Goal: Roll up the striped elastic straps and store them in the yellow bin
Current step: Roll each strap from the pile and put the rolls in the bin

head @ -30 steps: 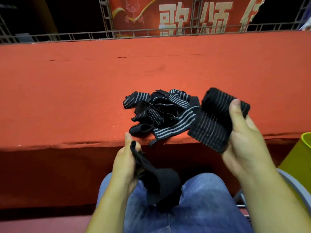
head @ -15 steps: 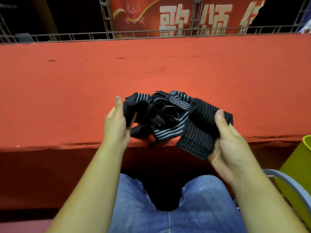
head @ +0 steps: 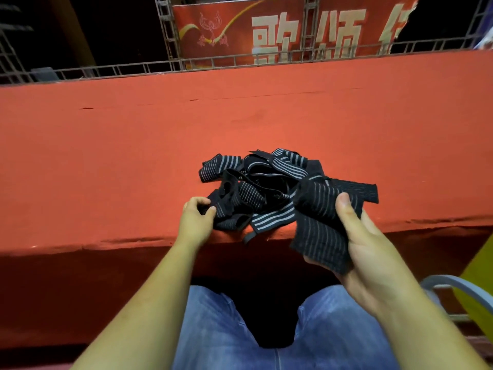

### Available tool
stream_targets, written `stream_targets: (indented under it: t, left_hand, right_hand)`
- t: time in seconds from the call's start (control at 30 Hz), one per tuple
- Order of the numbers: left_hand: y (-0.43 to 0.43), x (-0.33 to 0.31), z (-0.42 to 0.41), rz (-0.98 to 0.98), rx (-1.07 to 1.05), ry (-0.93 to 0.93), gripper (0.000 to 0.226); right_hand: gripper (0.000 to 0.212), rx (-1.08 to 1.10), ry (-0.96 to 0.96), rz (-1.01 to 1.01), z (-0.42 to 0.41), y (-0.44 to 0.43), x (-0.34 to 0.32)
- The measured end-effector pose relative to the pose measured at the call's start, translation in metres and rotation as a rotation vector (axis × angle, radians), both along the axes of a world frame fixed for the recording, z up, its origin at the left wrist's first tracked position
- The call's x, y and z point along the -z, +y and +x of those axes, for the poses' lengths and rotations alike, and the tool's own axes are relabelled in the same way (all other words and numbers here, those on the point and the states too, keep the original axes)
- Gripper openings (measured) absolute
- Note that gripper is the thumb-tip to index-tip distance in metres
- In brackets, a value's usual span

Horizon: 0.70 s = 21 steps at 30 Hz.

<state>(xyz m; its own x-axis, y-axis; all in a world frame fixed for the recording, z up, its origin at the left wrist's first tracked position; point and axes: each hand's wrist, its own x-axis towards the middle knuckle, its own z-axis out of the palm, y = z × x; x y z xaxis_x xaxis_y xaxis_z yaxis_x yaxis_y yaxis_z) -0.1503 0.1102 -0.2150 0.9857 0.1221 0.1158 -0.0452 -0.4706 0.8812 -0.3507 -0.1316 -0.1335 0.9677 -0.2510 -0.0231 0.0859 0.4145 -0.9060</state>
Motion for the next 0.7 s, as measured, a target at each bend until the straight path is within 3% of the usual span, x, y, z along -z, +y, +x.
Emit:
stream_targets:
  t: [0.2, 0.37, 0.57, 0.7]
  left_hand:
    - [0.004, -0.003, -0.002, 0.17, -0.147, 0.075, 0.03]
    - [0.003, -0.007, -0.014, 0.024, -0.24, 0.049, 0.044]
    - [0.009, 0.01, -0.018, -0.025, -0.089, 0.095, 0.046]
    - [0.013, 0.001, -0.022, -0.19, -0.215, 0.048, 0.056]
  right_hand:
    - [0.039, 0.012, -0.007, -0.014, -0.003, 0.006, -0.002]
    - [0.039, 0.017, -0.022, -0.06, -0.003, 0.007, -0.003]
    - [0.042, -0.032, -0.035, -0.079, -0.006, 0.012, -0.005]
    - [0.039, -0.076, -0.055, -0.072, -0.008, 0.012, -0.005]
